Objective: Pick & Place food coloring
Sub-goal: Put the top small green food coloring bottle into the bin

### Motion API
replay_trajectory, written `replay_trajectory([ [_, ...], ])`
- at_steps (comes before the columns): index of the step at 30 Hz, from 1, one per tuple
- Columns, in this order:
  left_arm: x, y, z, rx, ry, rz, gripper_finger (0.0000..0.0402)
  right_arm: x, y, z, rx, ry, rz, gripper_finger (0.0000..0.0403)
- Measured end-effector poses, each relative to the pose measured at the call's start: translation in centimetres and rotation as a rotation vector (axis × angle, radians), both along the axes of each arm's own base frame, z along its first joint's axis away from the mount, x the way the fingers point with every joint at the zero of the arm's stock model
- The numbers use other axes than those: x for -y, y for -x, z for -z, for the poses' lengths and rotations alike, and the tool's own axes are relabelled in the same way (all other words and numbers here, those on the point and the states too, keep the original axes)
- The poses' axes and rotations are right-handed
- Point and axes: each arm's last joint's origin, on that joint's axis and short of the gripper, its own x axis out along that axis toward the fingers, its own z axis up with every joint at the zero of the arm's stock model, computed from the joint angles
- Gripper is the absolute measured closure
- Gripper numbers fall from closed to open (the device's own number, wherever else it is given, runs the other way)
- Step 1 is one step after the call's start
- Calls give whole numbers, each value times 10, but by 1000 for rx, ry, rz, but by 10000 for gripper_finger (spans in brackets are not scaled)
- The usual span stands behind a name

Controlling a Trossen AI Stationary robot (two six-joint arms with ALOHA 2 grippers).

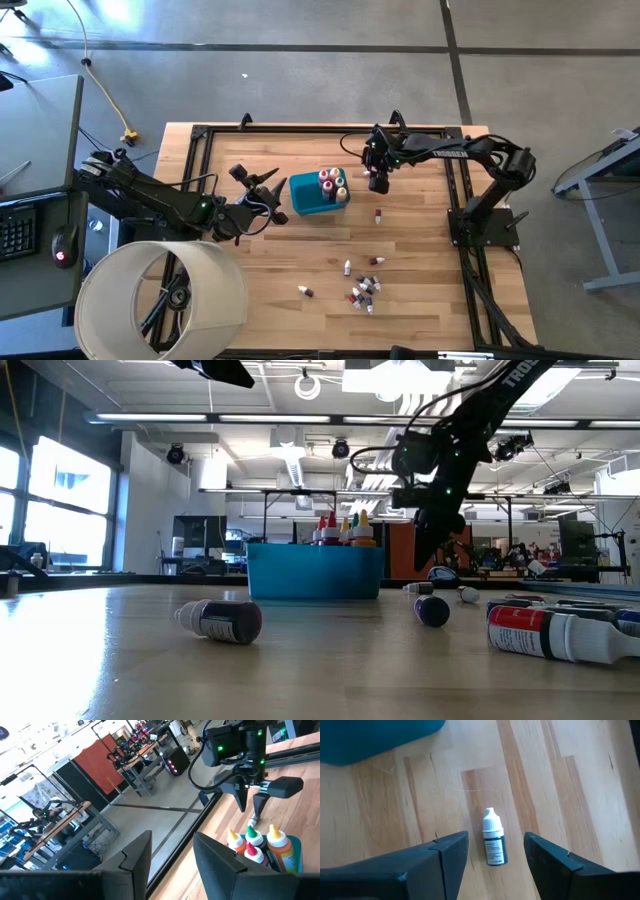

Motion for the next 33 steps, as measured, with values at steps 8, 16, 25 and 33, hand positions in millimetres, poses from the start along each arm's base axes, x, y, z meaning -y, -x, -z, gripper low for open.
replay_trajectory([
  [8,0,0,0,0,0,0,259,3,-4,25,-75,-33,19,215],
  [16,0,0,0,0,0,0,259,11,-8,39,-57,-58,25,217],
  [25,0,0,0,0,0,0,259,11,-7,41,-56,-111,73,311],
  [33,0,0,0,-1,0,0,259,-11,-18,13,-42,-162,148,339],
])
